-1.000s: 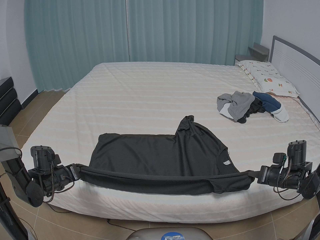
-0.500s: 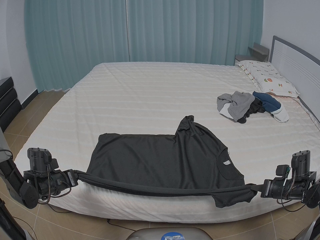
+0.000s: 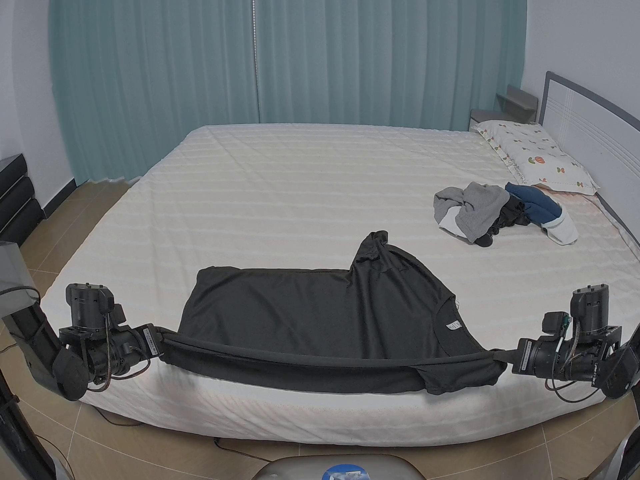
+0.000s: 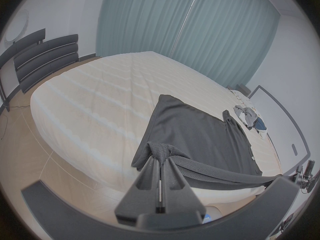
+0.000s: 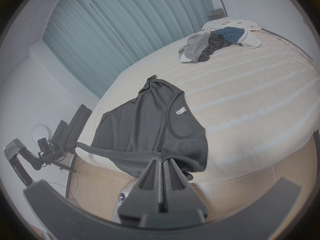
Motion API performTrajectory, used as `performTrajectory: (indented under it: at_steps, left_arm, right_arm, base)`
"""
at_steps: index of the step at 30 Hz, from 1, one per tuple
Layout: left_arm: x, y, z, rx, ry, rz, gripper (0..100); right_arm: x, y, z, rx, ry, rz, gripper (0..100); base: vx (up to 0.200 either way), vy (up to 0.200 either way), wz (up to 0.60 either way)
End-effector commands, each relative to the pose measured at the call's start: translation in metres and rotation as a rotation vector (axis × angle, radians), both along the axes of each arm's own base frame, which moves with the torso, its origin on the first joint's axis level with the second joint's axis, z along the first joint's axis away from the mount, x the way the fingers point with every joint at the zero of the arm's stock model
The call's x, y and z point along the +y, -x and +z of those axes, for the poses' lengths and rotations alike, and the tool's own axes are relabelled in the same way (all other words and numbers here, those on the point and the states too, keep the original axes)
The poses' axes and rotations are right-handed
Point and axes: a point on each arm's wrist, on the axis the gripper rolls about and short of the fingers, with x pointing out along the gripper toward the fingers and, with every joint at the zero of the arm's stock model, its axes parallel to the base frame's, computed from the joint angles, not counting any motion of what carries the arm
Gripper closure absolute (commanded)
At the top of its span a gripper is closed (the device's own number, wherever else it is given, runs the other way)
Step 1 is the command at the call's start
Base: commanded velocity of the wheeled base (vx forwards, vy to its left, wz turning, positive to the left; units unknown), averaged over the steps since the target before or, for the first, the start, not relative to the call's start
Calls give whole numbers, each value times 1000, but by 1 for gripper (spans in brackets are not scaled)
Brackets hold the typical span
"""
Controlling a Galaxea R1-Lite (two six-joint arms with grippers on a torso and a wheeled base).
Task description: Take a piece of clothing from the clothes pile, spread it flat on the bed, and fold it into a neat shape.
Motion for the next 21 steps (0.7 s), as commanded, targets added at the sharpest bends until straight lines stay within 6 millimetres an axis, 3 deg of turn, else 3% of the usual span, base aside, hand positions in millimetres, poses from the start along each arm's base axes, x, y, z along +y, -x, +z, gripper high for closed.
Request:
performTrajectory:
  at_steps: [1, 10, 21]
  left_arm:
    - [0, -22, -15, 21, 0, 2, 100]
    - [-1, -52, -38, 40, 2, 6, 100]
    - [-1, -69, -51, 45, 56, 64, 100]
  right_arm:
    - [3, -28, -19, 47, 1, -4, 100]
    - [7, -63, -35, 53, -2, -8, 100]
    - [9, -83, -41, 36, -63, -71, 100]
  base:
    - [0, 0, 0]
    - [0, 0, 0]
    - [0, 0, 0]
